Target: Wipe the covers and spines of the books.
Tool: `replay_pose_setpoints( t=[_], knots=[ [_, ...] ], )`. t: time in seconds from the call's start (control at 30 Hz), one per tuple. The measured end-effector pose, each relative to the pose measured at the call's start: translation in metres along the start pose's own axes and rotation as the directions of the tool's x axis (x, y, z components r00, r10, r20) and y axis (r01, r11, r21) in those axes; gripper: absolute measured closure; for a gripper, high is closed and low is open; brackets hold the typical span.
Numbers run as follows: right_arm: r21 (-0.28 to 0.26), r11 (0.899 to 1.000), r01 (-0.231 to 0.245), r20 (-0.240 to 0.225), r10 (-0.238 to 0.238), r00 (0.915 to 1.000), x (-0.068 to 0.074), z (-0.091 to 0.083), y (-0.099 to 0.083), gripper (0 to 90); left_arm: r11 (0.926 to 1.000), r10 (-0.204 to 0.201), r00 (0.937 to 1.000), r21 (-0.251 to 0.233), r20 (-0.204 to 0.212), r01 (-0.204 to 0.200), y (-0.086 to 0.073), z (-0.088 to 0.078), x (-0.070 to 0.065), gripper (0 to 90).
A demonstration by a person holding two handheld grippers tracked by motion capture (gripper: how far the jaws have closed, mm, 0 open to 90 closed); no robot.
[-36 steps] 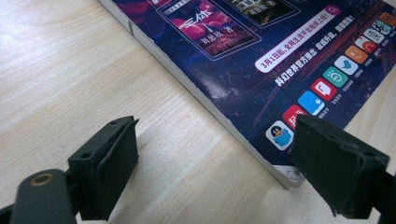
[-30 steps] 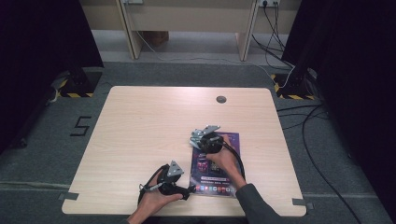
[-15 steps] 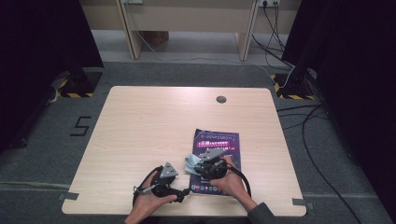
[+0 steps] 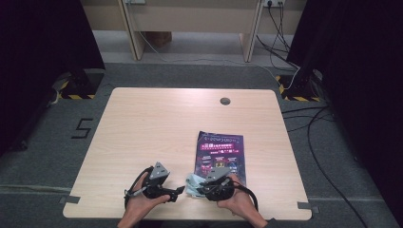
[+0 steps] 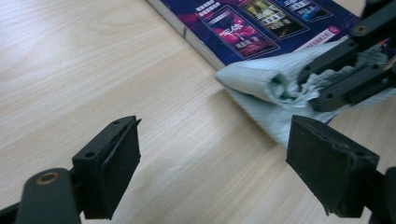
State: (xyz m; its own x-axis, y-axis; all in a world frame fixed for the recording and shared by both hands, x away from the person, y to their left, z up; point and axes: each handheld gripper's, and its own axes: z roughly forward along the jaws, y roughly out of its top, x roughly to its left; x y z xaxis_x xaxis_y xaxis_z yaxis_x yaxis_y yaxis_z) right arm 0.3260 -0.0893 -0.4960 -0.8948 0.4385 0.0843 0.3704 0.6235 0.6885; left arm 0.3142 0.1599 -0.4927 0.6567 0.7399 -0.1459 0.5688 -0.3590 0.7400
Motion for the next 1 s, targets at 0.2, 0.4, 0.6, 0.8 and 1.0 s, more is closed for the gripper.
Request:
replay_pose_setpoints(
  t=[0.2,0.4,0.6,0.8,1.0],
  knots=[
    [0.009,1.0,-0.022,0.008,0.021,0.9997,-0.008,-0.014,-0.013,78.8,1.0,0.008,0.9999,0.005,-0.008,-0.008,0.0,0.002,-0.001,16.9],
    [0.0,0.995,-0.096,0.063,0.095,0.9934,-0.024,-0.044,-0.041,79.1,1.0,0.008,0.9998,-0.003,0.017,-0.008,0.002,0.007,-0.011,17.1],
    [-0.011,0.991,-0.136,0.151,0.137,0.979,-0.039,-0.068,-0.063,79.4,0.9993,0.037,0.9992,0.004,0.018,-0.037,0.007,0.021,-0.022,17.2],
    [-0.004,0.989,-0.149,0.196,0.147,0.9695,-0.054,-0.069,-0.06,79.6,0.9975,0.068,0.9976,0.014,0.012,-0.069,0.01,0.032,-0.03,17.4],
    [-0.003,0.982,-0.187,0.258,0.181,0.949,-0.084,-0.063,-0.049,79.6,0.9954,0.088,0.9961,0.037,0.005,-0.088,0.009,0.039,-0.033,17.9]
  ],
)
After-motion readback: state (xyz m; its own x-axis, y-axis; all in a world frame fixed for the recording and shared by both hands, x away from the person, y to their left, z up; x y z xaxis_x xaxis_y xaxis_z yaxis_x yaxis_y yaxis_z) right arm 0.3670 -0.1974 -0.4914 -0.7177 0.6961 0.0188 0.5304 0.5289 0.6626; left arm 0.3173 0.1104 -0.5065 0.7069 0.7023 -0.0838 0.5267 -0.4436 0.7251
